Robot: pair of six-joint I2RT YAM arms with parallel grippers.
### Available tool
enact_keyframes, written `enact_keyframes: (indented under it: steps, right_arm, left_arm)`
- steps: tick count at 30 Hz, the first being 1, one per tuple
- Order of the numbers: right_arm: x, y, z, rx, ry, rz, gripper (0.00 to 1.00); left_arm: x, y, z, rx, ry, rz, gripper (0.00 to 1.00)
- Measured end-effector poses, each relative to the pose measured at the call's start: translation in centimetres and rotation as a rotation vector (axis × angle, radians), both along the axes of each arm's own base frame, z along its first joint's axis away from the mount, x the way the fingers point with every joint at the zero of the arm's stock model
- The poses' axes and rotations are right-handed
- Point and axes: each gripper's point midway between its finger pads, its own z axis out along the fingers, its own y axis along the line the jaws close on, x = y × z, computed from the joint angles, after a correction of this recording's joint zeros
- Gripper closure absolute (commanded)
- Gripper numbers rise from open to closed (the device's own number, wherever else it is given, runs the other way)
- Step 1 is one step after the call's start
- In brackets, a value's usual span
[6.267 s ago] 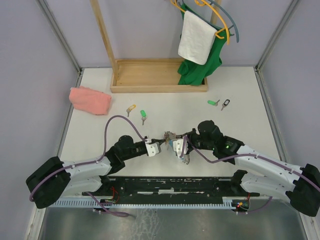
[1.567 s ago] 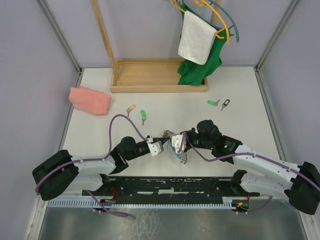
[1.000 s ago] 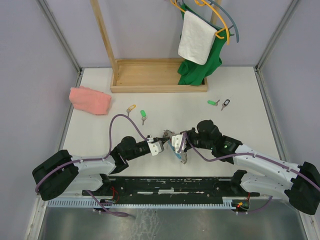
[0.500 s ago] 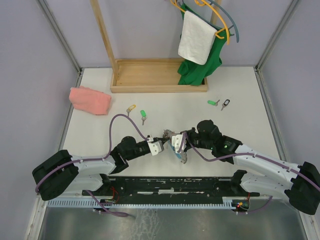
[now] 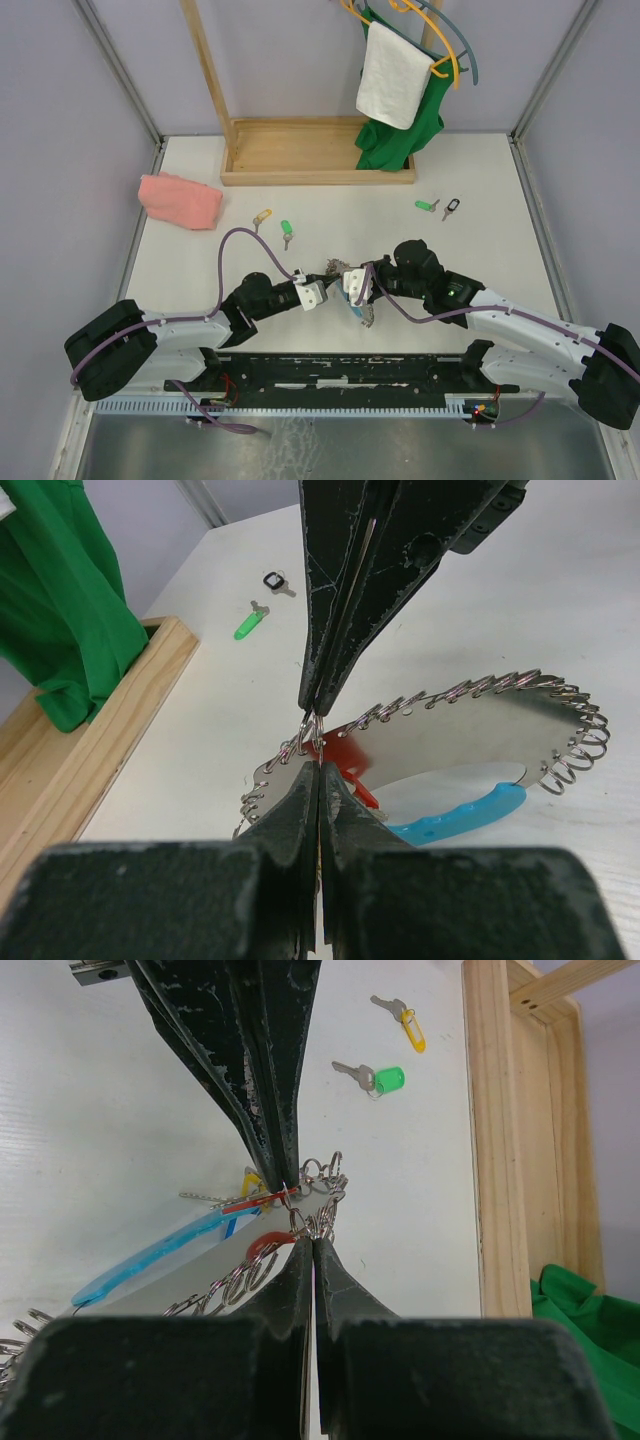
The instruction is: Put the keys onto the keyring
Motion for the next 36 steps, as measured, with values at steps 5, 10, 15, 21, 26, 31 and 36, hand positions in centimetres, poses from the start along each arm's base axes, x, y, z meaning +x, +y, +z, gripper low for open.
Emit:
enact_keyframes:
  steps: [5, 10, 15, 21, 26, 31, 36]
  right_arm:
    - [0.0, 0.0, 0.0, 0.0, 0.0, 0.0, 0.99]
    - [0.0, 0.0, 0.0, 0.0, 0.001, -0.001, 0.99]
    - [0.0, 0.0, 0.0, 0.0, 0.001, -0.001, 0.99]
    - [0.03, 0.03, 0.06, 0.003, -0.001, -0.001, 0.99]
    - [0.06, 0.07, 0.27, 0.009, -0.006, -0.001, 0.99]
    - [0.05, 0.05, 0.43, 0.013, -0.009, -0.001, 0.99]
    - [0.06, 0.04, 0.43, 0.013, -0.009, -0.002, 0.99]
  left_arm:
    - [0.0, 0.0, 0.01, 0.0, 0.0, 0.0, 0.97]
    - [0.0, 0.0, 0.01, -0.001, 0.0, 0.0, 0.97]
    - [0.03, 0.01, -0.01, 0.0, 0.001, 0.002, 0.97]
    - [0.2, -0.03, 0.23, -0.005, -0.001, 0.008, 0.97]
    - [0.22, -0.06, 0.31, -0.007, -0.001, 0.009, 0.97]
    - [0.2, -0.07, 0.28, -0.009, 0.007, 0.009, 0.97]
    - [0.19, -0.05, 0.17, -0.007, 0.011, 0.01, 0.97]
